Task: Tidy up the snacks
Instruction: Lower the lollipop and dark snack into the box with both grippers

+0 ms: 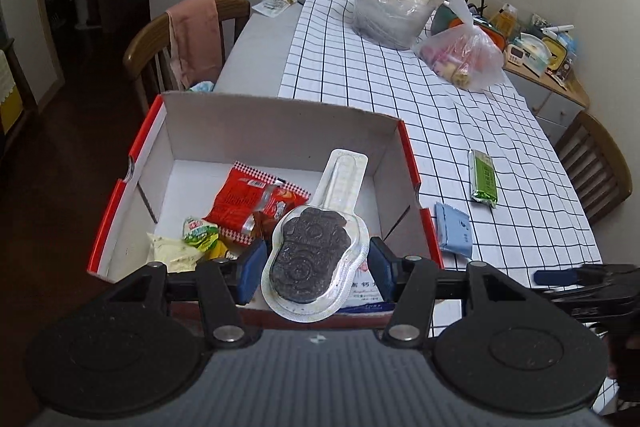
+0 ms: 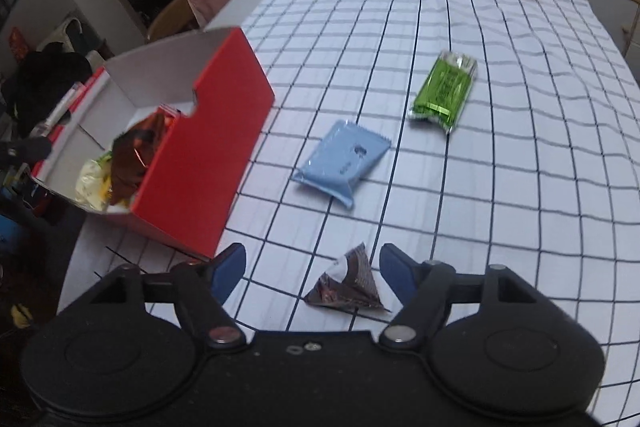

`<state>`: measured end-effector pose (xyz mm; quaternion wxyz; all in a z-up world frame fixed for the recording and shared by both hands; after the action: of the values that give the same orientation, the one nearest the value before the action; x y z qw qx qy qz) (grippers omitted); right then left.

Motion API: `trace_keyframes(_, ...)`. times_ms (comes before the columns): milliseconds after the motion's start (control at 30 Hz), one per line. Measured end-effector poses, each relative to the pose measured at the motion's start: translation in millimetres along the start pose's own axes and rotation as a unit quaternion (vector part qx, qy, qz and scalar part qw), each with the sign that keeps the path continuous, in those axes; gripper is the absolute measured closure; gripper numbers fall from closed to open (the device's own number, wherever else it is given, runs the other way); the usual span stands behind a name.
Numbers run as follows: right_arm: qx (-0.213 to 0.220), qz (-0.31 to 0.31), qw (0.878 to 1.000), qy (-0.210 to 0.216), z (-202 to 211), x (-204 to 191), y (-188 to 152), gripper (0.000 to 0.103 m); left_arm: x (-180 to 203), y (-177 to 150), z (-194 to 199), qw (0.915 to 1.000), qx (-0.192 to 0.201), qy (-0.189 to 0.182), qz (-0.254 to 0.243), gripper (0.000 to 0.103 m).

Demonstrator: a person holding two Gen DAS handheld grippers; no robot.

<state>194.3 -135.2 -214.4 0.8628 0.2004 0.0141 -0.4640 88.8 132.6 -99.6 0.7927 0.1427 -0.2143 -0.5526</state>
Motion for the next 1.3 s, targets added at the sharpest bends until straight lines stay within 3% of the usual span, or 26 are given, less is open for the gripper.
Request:
trace_keyframes(300,-0.035,-0.019,0.998,-0.043,-40.7,13.2,-10.3,0.034,-7.7,-6.1,8.5,0.9997,0.005,-0.024,0.003,0.049)
trace_keyframes(733,-0.032,-0.014,0.997,-0.075,-43.8,7.5,-17.8,0.066,-15.2,-17.3,2.9,0.9991,-0.008,-0.042,0.006,0.049)
trace_keyframes(900,-0.021,-0.027,0.997,-0.071,-33.5,-0.3,-20.2,0.068,-17.6,-18.8,4.5,0.9989,-0.006,-0.047,0.007,0.049)
trace_keyframes(1300,0.044,0.010,0.999,-0.027,31.7,-70.0,10.2,0.068,-28.8,-20.5,13.2,0.9983,0.003,-0.057,0.017,0.049)
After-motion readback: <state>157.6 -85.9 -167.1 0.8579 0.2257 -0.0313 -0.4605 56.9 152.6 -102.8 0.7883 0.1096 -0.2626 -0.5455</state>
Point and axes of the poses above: each gripper's, at about its wrist camera, not at the fingertips, and z roughly against the way its jaws point, x to its right, y to its top, the point moved 8 cm from there along -z, roughly the way its jaws point, and after that the axes turned 10 degrees about -x, right-handed, at the moved point
